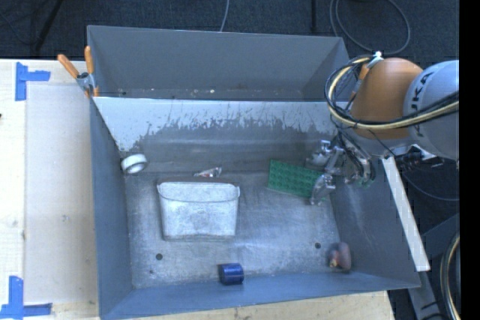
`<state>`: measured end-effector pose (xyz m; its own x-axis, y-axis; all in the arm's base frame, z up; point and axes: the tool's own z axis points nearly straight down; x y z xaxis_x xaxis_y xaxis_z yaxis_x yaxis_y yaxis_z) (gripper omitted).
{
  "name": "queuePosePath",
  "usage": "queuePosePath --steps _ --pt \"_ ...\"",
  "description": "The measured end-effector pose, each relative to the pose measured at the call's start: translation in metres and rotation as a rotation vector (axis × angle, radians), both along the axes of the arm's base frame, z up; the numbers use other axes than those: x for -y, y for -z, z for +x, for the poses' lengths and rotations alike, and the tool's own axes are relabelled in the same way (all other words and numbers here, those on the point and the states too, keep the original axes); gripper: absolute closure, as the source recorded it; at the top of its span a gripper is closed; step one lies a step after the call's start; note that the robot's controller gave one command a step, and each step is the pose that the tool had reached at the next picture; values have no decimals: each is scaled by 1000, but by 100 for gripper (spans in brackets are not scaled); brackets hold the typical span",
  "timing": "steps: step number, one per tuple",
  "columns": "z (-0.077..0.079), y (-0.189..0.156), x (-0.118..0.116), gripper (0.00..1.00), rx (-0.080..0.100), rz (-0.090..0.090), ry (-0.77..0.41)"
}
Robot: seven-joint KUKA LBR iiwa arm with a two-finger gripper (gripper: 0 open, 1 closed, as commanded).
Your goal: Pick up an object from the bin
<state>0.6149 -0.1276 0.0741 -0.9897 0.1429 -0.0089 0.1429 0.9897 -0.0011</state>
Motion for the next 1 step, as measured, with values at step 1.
queuePosePath --steps 1 --pt "-19 -131 8 100 -2 -2 -310"
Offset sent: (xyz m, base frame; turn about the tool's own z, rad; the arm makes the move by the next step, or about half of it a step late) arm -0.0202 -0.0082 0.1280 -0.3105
